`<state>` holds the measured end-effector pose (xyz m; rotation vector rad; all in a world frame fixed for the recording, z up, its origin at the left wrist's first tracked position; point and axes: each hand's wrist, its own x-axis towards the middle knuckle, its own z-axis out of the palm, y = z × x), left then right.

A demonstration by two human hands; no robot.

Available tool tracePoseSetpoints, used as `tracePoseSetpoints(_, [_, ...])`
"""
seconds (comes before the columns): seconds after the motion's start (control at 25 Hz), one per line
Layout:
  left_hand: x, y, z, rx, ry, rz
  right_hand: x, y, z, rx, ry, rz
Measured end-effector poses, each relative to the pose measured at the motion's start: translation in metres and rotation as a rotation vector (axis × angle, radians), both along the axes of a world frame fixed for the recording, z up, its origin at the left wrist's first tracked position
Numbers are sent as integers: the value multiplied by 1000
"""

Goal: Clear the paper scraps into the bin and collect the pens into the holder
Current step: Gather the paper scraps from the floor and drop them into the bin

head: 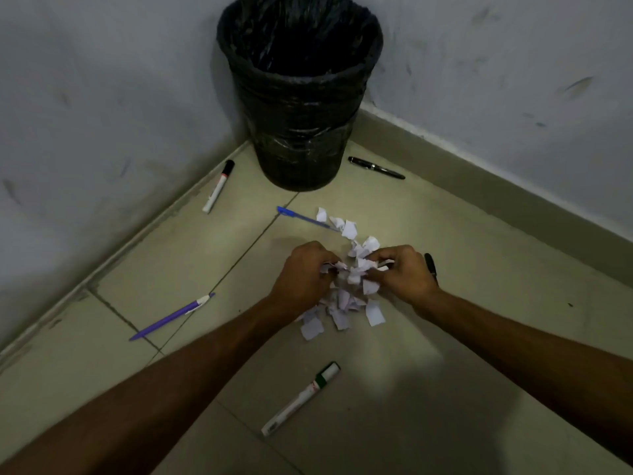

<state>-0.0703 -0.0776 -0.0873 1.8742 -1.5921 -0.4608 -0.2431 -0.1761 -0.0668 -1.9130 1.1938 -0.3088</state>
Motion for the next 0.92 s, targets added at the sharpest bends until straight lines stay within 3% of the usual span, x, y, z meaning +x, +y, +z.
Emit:
tracePoseSetpoints(0.16, [15,8,66,-130,163,189,15,-7,54,242,-303,-166])
tracePoseSetpoints(0.4, [77,-45,182,-355,353,338,93,-50,178,193,-706,-141])
tracePoseSetpoints(0.48, [103,-80,220,-432,308,342,128,-82,215,129,-766,-96])
tracePoseSetpoints(0.56, [131,-120,241,-387,204,414,161,-114,239,36,-689,-110])
tracePoseSetpoints(0.76, [172,-185,225,27,12,573,222,-163,226,-193,-173,-97])
tracePoseSetpoints(0.84, [178,-194,222,187,-7,486,233,-168,224,-123,21,-44])
tracePoseSetpoints(0.92, [182,-195,222,295,133,392,235,-164,225,77,38,23])
